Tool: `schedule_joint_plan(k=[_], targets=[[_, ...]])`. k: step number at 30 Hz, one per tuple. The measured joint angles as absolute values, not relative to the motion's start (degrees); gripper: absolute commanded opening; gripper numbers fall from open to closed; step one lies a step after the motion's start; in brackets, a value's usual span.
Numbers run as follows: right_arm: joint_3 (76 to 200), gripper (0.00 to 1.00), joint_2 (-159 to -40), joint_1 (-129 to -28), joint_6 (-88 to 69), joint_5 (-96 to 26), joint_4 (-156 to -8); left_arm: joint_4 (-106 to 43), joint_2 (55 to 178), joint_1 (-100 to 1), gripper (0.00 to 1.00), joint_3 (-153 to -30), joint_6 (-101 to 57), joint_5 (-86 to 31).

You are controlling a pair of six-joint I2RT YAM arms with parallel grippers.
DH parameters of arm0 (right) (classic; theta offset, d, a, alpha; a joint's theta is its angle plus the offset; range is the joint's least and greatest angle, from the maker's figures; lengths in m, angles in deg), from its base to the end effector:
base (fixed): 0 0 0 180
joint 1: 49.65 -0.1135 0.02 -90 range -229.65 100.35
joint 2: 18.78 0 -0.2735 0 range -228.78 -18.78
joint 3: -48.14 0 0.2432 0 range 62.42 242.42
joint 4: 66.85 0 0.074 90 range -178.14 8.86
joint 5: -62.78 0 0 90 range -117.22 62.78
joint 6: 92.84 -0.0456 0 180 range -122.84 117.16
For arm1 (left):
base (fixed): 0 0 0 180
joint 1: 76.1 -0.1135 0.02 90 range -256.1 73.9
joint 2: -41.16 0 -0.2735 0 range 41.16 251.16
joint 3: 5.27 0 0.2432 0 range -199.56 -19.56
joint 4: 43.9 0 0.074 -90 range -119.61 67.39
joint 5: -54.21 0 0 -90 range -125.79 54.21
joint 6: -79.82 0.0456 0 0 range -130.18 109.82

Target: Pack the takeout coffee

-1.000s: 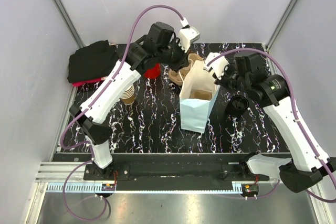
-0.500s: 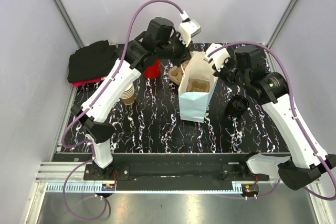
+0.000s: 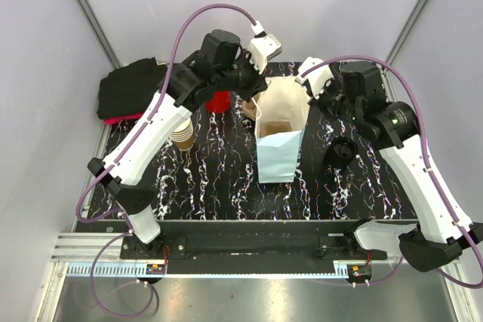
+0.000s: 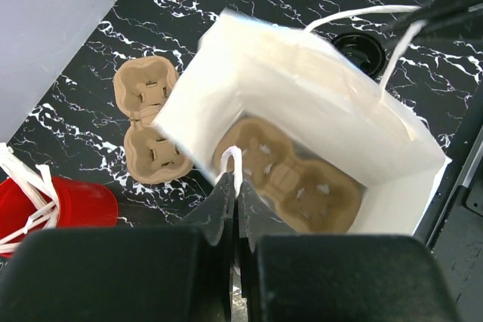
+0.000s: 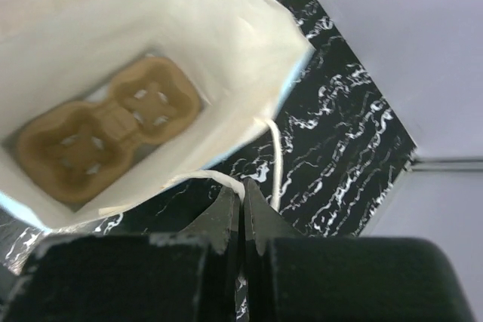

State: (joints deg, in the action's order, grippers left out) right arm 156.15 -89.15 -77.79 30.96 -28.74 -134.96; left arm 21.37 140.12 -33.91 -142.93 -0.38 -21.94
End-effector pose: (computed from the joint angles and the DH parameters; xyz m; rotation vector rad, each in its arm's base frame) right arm 0.1967 0.1066 0.4590 -1.0956 1.7945 -0.0315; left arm 0.2581 -0.2486 0.4828 1.0454 1.7899 -0.5974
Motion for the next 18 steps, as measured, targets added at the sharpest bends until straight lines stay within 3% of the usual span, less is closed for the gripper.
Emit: schedule_joint_plan(k=[18], targets=[[155.34,0.0,-89.45,-77.79,30.68,-19.18,-130.04,20.28,145.67,-32.24,0.03,-149.61,0.41,-23.6]])
